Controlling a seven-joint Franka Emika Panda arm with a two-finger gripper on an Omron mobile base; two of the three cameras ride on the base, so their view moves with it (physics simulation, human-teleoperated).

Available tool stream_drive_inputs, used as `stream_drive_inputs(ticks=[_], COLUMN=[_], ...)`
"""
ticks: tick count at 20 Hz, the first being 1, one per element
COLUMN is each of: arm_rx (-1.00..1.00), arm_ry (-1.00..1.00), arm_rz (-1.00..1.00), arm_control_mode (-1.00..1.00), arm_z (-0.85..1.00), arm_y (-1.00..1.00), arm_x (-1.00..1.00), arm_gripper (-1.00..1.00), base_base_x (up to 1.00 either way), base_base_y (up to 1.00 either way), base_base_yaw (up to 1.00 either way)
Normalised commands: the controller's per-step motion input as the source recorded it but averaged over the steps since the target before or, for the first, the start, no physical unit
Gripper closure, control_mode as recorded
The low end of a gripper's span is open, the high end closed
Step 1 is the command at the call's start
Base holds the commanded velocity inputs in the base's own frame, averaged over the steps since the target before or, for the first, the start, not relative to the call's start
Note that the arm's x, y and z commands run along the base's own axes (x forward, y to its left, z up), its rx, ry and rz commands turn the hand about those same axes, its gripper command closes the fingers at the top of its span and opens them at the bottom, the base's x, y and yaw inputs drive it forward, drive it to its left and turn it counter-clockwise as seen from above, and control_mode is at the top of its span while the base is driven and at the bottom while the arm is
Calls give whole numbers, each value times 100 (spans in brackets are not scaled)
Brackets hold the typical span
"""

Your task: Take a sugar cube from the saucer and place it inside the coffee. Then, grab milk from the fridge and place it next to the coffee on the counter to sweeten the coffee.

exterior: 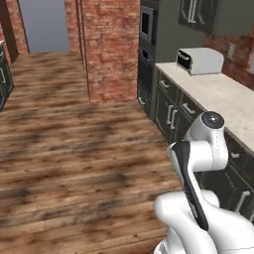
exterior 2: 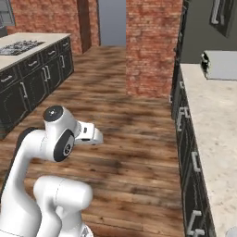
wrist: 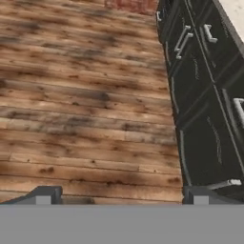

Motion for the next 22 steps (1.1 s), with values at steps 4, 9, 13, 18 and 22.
stream_drive_inputs(ticks=[4, 9, 13, 18, 22], arm_rx=[0, 0, 0, 0, 0], arm_ry=[0, 0, 0, 0, 0], arm_rz=[0, 0, 0, 0, 0], arm_control_mode=[100, 100, 100, 100, 100], arm_z=[0, 0, 0, 0, 0], arm_y=[0, 0, 0, 0, 0], arm_x=[0, 0, 0, 0, 0], arm_gripper=[-100, -100, -100, -100, -100], base_base_x=[49, 65, 72, 88, 100], base_base_y=[4, 16, 23, 37, 67], base_base_yaw=[75, 66, 60, 51, 36])
